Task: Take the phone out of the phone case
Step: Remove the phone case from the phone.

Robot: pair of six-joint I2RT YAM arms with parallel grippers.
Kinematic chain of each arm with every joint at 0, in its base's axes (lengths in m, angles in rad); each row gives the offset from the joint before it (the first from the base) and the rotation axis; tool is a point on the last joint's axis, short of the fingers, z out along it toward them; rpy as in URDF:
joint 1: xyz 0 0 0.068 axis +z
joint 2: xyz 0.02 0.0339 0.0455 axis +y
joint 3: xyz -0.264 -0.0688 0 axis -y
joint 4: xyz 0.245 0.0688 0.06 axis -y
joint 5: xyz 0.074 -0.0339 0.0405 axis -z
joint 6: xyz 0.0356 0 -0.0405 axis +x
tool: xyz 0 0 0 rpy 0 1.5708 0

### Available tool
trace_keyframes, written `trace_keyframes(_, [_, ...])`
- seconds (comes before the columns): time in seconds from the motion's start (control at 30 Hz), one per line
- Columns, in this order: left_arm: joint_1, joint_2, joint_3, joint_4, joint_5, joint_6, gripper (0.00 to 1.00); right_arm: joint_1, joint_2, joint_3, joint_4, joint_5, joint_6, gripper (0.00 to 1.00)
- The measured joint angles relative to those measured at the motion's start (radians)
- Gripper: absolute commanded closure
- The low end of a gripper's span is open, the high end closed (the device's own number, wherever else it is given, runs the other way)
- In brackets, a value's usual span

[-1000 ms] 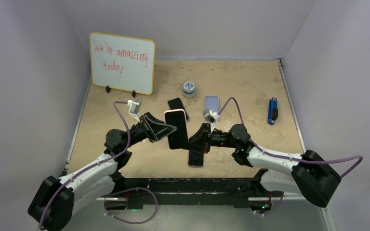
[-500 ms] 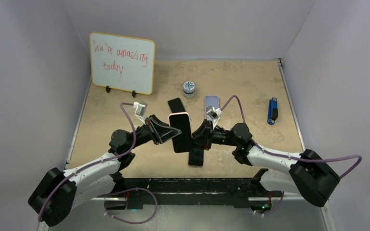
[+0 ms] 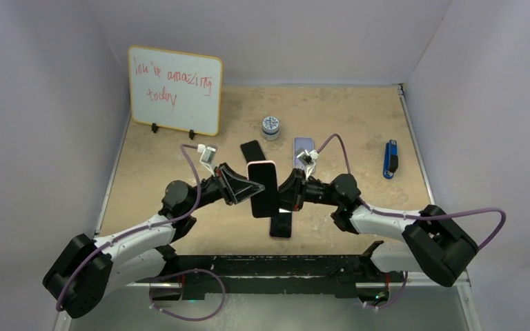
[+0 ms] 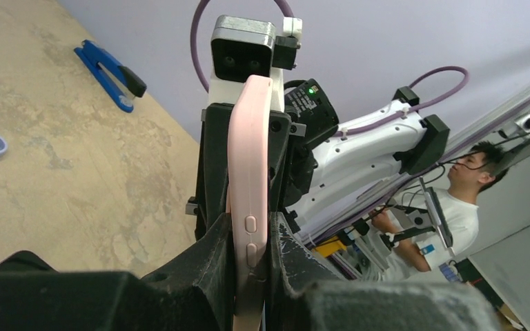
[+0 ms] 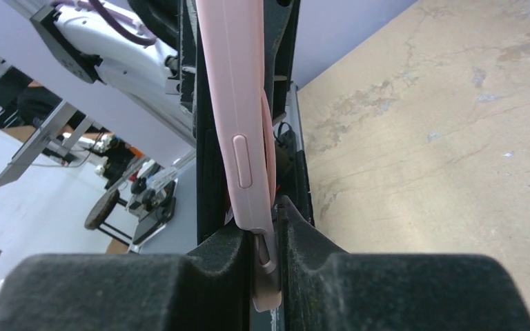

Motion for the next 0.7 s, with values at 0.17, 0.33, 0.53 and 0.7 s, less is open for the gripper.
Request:
trace_keyframes(0.17, [0.000, 0.006, 0.097, -0.183, -0.030, 0.090, 0.91, -0.029, 0.004, 0.000, -0.004, 0.032, 0.019, 1.00])
trace_keyframes(0.33, [0.000, 0.063, 0.169, -0.297, -0.060, 0.154, 0.80, -0.053, 0.004, -0.032, -0.018, 0.095, 0.042, 1.00])
trace_keyframes(0.53, [0.000, 0.185, 0.209, -0.360, -0.091, 0.176, 0.68, -0.087, 0.033, -0.090, -0.055, 0.159, 0.076, 1.00])
trace_keyframes(0.7, [0.002, 0.259, 0.228, -0.426, -0.122, 0.190, 0.58, -0.107, 0.074, -0.111, -0.087, 0.180, 0.076, 1.00])
